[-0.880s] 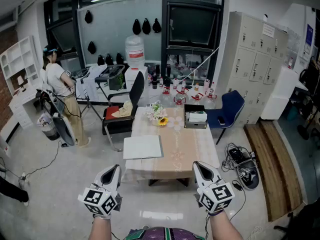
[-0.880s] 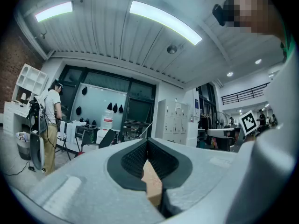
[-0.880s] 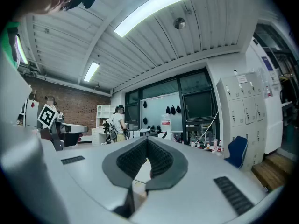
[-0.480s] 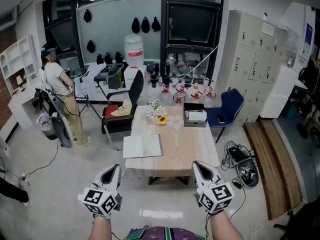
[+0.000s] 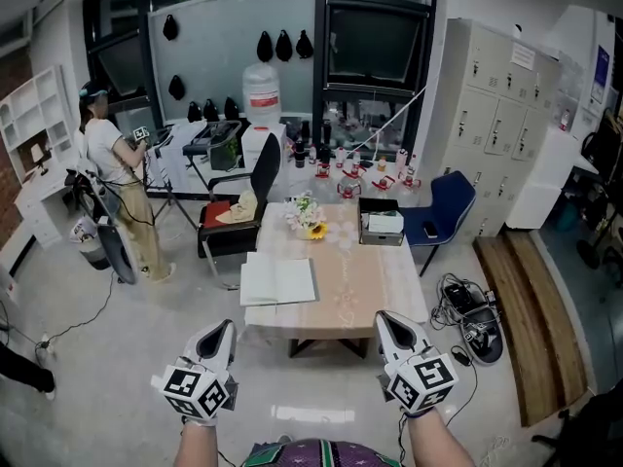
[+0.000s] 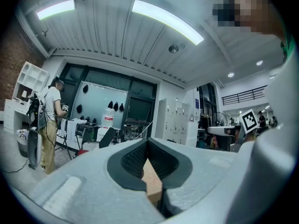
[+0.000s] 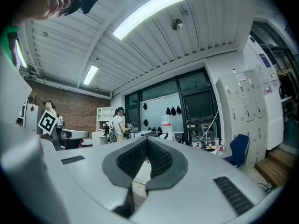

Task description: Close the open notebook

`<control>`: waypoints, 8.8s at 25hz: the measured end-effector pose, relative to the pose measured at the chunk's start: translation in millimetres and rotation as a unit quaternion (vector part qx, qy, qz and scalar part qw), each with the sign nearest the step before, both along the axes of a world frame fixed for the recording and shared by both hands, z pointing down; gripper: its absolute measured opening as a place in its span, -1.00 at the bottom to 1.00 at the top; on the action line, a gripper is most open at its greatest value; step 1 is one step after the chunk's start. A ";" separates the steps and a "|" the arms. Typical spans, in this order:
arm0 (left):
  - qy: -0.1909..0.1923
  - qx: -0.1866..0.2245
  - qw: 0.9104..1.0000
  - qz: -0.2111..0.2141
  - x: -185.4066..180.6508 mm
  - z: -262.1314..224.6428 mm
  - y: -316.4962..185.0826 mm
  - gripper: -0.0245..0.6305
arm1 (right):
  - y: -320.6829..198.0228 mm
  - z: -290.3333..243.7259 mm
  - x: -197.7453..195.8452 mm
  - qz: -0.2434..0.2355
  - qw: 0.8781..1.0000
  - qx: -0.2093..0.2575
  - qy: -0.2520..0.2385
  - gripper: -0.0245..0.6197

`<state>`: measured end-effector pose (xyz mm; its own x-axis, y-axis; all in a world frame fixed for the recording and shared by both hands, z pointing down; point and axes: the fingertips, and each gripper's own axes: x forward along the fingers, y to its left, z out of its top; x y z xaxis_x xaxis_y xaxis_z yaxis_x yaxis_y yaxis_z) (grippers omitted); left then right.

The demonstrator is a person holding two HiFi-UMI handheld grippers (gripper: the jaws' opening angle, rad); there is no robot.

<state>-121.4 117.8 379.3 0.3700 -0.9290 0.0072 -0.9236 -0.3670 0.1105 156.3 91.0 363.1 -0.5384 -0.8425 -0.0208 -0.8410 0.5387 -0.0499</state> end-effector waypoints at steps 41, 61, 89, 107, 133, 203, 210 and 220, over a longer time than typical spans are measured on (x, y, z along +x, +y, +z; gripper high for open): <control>0.025 -0.030 0.999 0.002 -89.2 29.9 -85.9 -0.87 | -77.2 8.3 -117.9 -0.047 0.998 -0.002 0.037 -0.92; -0.029 -0.032 0.999 -0.024 10.9 16.5 -187.1 -0.87 | -204.6 9.3 -43.4 -0.123 0.992 -0.008 -0.006 -0.92; -0.028 -0.113 0.993 0.034 -50.0 111.5 -318.1 -0.41 | -280.5 21.3 -120.0 -0.093 0.995 -0.018 0.033 -0.92; -0.043 -0.233 0.971 0.039 -83.5 263.3 -396.0 -0.41 | -310.1 69.4 -170.9 -0.060 0.995 -0.072 0.043 -0.92; -0.046 -0.373 0.927 -0.012 -140.0 419.6 -422.0 -0.41 | -362.5 98.6 -217.9 -0.094 0.990 -0.097 0.036 -0.92; 0.079 -0.309 0.945 0.067 1.2 289.5 -439.8 -0.39 | -343.5 65.8 -85.6 -0.077 0.994 -0.079 0.006 -0.92; 0.083 -0.314 0.940 0.105 45.5 293.8 -449.0 -0.39 | -343.9 71.6 -62.4 -0.056 0.995 -0.081 0.004 -0.92; 0.059 -0.297 0.943 0.138 85.7 279.5 -462.6 -0.39 | -347.0 73.7 -36.1 -0.033 0.996 -0.080 -0.007 -0.92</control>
